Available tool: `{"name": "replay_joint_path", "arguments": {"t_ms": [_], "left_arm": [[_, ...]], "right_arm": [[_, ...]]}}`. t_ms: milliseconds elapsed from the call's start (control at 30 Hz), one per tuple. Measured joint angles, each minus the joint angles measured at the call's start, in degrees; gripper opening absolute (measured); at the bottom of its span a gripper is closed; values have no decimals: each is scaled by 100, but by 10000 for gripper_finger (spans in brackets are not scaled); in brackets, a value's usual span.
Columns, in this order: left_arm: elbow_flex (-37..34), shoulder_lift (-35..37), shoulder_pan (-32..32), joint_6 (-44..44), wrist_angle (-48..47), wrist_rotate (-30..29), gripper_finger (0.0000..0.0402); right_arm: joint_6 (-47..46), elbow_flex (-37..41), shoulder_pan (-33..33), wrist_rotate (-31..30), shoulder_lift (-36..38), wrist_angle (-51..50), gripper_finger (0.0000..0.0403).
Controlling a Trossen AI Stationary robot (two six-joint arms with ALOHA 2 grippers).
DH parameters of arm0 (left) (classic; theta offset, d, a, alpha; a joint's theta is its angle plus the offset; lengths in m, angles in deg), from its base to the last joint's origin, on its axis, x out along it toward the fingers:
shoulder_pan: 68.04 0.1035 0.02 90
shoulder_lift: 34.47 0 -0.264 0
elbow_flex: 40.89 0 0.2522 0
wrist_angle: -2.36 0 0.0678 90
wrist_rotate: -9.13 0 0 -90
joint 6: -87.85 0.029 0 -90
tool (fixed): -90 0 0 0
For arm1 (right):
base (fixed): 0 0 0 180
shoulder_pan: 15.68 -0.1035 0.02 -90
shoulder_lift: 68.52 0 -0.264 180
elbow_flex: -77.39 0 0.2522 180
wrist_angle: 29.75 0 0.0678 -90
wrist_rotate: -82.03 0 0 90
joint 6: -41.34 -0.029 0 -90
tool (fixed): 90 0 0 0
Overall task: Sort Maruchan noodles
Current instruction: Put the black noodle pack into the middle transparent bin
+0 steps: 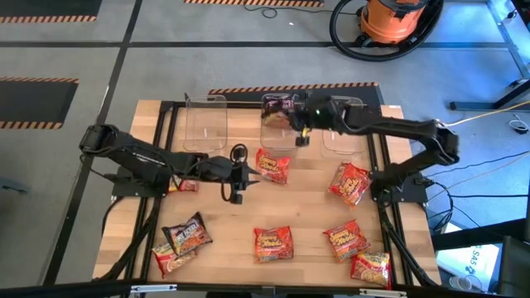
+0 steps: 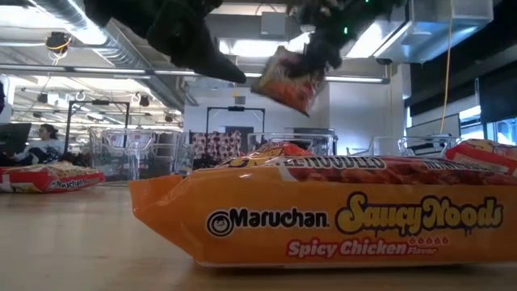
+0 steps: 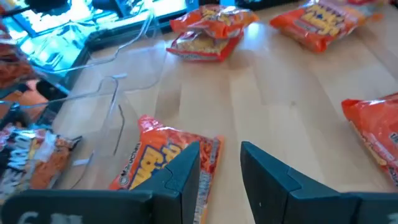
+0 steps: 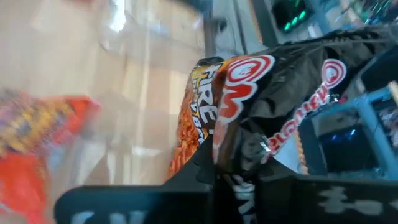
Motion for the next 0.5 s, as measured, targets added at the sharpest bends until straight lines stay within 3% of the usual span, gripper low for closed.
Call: {"name": "replay_joint_path", "arguments": {"t_ms": [200, 500], "left_arm": [[-224, -23, 203, -160, 351, 299, 110], [-230, -24, 285, -286, 648, 300, 110]], "right_arm": [[56, 0, 659, 854, -604, -76, 14], [359, 0, 876, 1031, -1313, -79, 14]]}}
